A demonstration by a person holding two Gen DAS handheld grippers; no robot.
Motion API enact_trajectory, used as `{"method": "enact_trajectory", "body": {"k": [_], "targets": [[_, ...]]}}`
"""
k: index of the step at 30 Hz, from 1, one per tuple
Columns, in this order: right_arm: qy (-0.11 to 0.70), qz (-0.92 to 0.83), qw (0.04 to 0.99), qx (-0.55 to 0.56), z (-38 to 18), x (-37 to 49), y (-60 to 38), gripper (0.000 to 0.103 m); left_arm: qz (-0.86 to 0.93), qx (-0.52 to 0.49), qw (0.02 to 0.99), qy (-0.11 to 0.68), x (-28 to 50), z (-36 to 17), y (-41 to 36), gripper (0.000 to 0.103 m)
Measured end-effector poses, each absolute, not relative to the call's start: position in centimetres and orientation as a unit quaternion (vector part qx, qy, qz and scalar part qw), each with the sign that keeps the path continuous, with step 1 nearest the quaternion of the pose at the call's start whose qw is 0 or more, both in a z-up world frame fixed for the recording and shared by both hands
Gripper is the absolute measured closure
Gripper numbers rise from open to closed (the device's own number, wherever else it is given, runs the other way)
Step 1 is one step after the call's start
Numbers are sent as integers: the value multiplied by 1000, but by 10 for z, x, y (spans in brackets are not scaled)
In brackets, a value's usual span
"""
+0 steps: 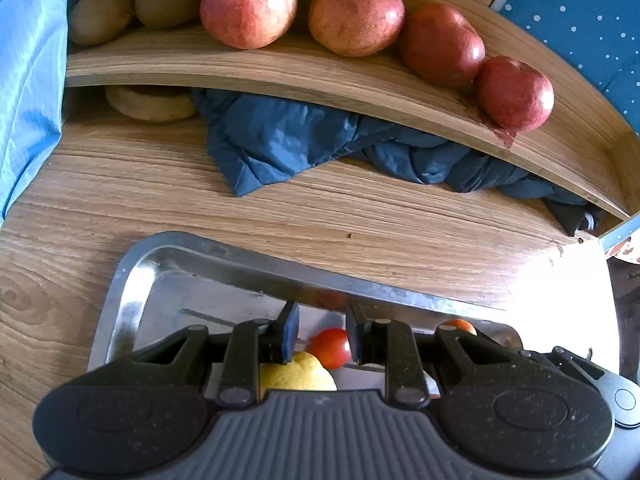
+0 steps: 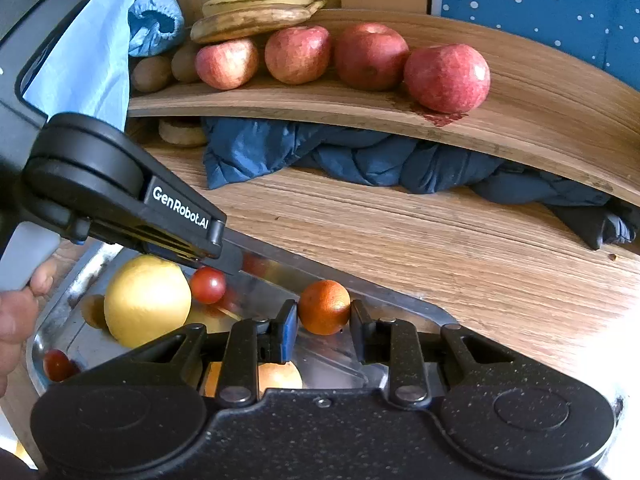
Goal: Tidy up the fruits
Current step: 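Lower both fruits onto the tray and open both tools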
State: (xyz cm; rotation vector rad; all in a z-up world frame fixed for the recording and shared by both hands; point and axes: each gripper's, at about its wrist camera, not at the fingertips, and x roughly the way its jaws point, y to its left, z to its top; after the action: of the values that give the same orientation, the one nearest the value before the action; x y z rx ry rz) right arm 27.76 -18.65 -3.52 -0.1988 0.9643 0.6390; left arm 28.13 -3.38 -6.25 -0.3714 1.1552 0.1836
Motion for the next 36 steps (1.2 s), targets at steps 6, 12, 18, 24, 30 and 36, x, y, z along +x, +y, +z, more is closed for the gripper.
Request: {"method": "enact_trajectory", "body": {"k": [6, 12, 18, 24, 30, 36], "targets": [[456, 304, 831, -95, -37, 278, -183, 73, 87, -175, 817, 542, 281, -63, -33, 75], [455, 301, 833, -95, -37, 278, -183, 72, 85, -174, 817, 543, 280, -63, -35, 68], [453, 294, 837, -94, -35, 277, -186, 68, 84, -172, 820, 539, 278, -59, -37, 55], [441, 287, 846, -90, -30, 275, -192, 56, 86, -174, 827, 528, 275, -50, -37, 44], [429, 277, 856, -85, -23, 272, -200, 45, 92, -174, 835, 514, 268, -42, -38, 28], [415, 264, 867, -74, -13, 267, -210, 28, 101, -172, 844, 498, 259, -34, -37, 14]]}}
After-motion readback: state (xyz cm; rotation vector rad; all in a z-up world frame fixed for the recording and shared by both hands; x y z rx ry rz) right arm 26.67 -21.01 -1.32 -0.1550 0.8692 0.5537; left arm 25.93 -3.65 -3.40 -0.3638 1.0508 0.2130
